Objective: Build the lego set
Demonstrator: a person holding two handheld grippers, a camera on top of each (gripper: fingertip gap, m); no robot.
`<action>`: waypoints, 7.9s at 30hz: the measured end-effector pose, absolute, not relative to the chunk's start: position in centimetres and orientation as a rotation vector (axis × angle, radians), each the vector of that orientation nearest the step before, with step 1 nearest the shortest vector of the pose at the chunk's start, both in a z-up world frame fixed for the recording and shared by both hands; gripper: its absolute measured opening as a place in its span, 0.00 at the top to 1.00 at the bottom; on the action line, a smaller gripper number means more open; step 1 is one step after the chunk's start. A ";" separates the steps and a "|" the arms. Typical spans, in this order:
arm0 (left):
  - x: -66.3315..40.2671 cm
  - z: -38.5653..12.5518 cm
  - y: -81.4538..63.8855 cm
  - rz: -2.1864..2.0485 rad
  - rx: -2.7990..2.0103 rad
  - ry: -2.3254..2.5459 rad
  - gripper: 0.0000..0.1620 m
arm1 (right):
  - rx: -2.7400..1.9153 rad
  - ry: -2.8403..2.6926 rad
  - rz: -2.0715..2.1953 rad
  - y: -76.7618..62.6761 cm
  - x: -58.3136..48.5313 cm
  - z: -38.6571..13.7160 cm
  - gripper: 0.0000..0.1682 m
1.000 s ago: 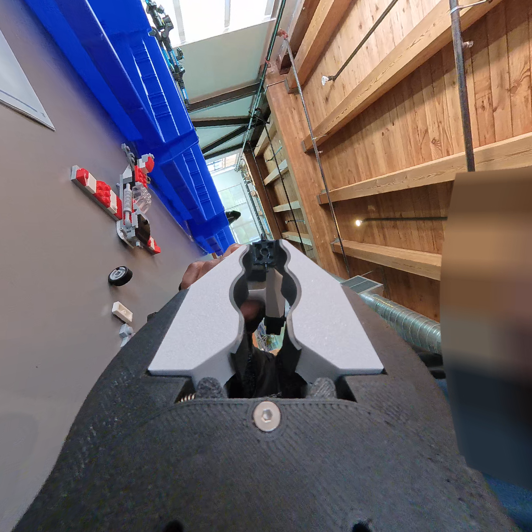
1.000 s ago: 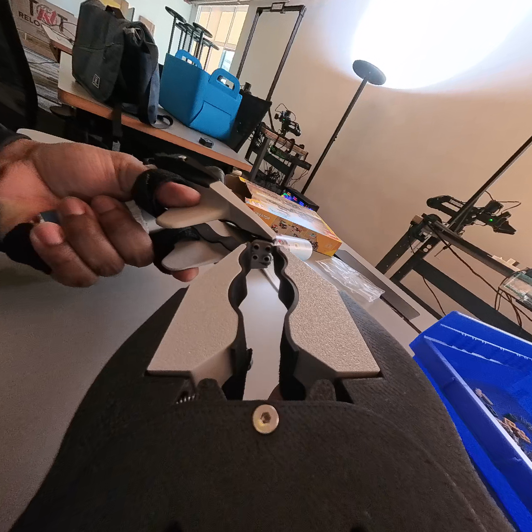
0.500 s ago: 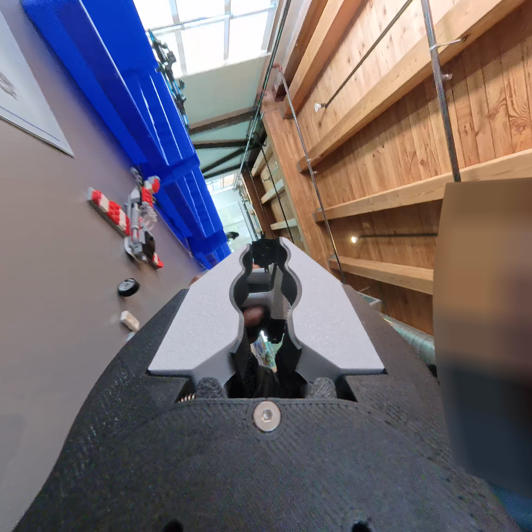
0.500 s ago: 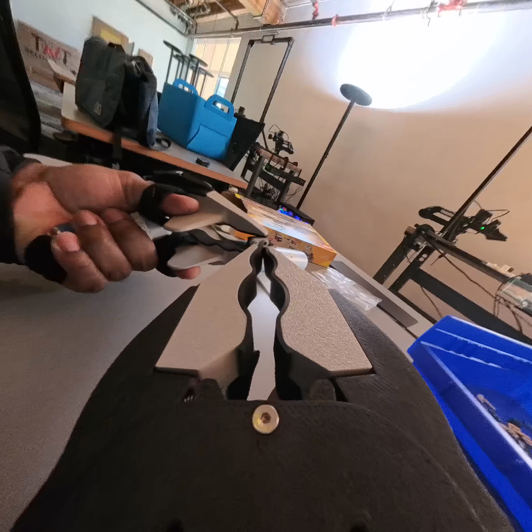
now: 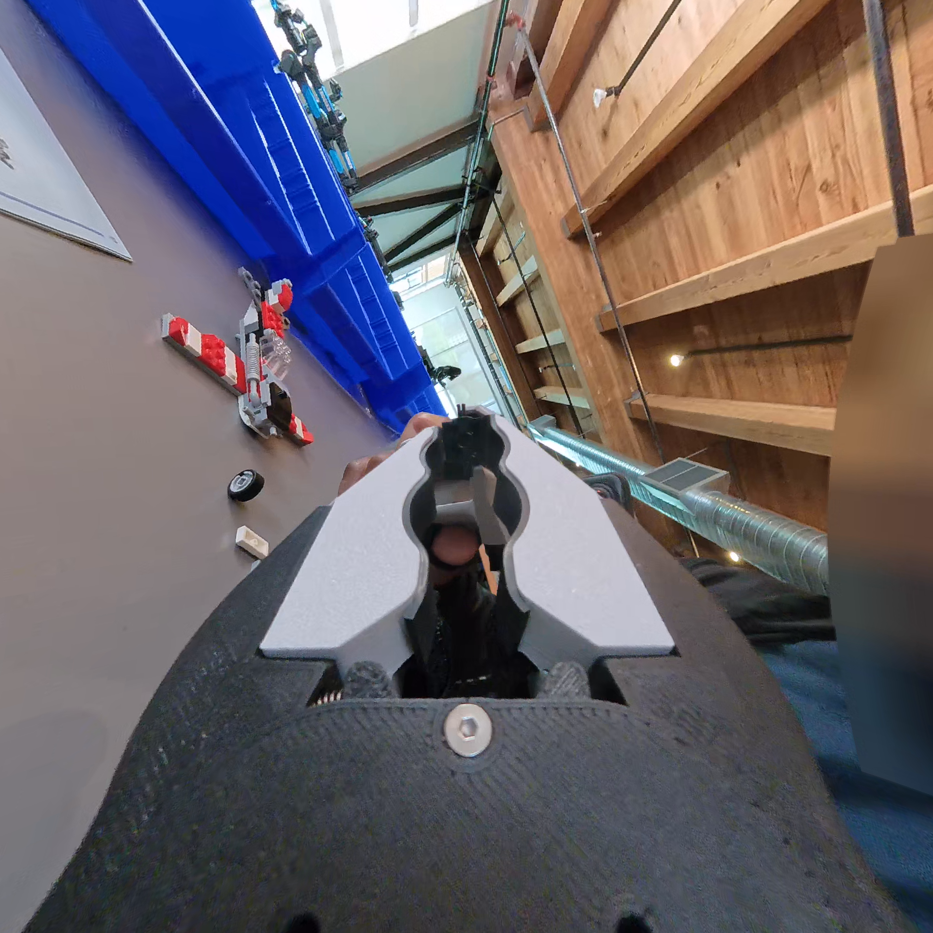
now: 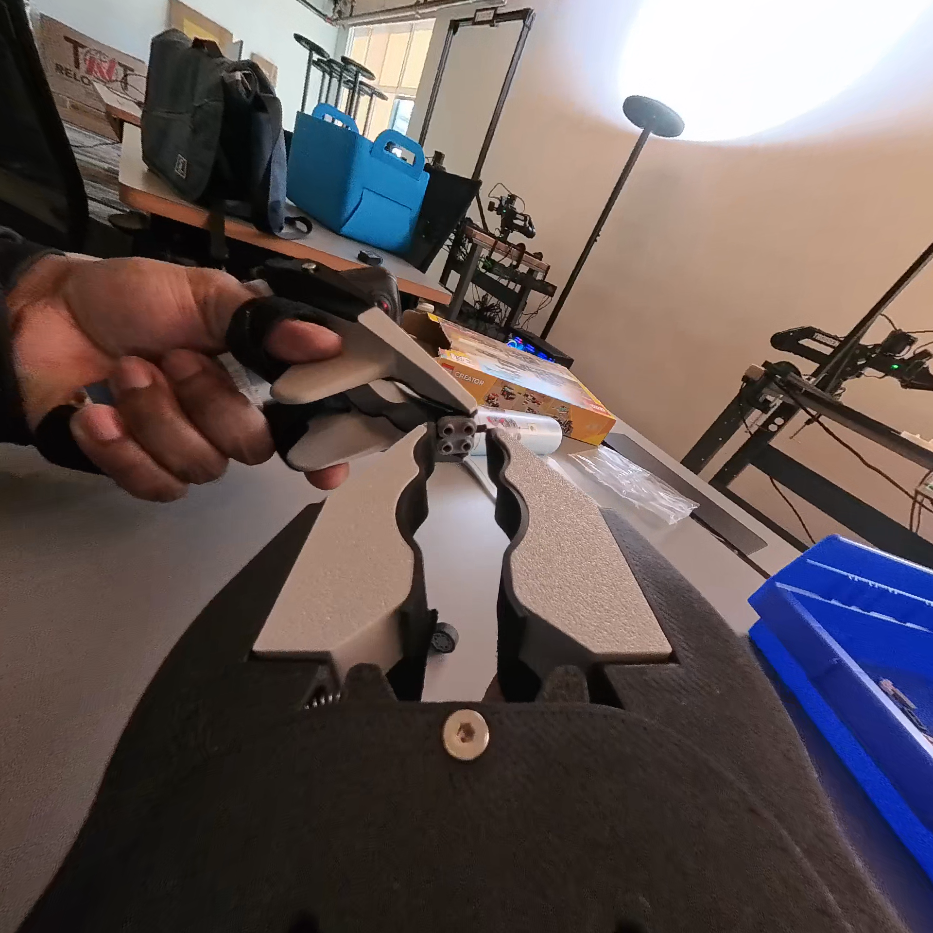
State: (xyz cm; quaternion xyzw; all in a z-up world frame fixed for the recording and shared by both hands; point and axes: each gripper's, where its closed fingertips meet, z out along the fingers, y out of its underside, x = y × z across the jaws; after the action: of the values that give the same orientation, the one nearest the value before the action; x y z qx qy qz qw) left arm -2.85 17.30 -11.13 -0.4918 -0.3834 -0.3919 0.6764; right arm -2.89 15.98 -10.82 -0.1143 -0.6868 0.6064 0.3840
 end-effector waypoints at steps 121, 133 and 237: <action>-1.4 -8.6 15.8 -0.512 -1.269 -0.552 0.89 | -0.270 -1.712 1.826 16.2 -0.6 -8.7 0.86; -1.0 -10.0 16.6 -0.591 -1.326 -0.594 0.89 | -0.186 -1.735 1.682 15.4 -0.5 -9.7 0.86; -0.8 -11.5 16.6 -0.846 -1.277 -0.750 0.89 | -0.153 -1.798 1.586 15.1 -0.7 -10.9 0.90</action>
State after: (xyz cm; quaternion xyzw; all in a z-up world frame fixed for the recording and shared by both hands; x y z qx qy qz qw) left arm -0.81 16.64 -11.50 -0.5639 -0.3311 -0.3737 0.6578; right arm -0.73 15.09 -10.90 -0.0595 -0.6979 0.6156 0.3611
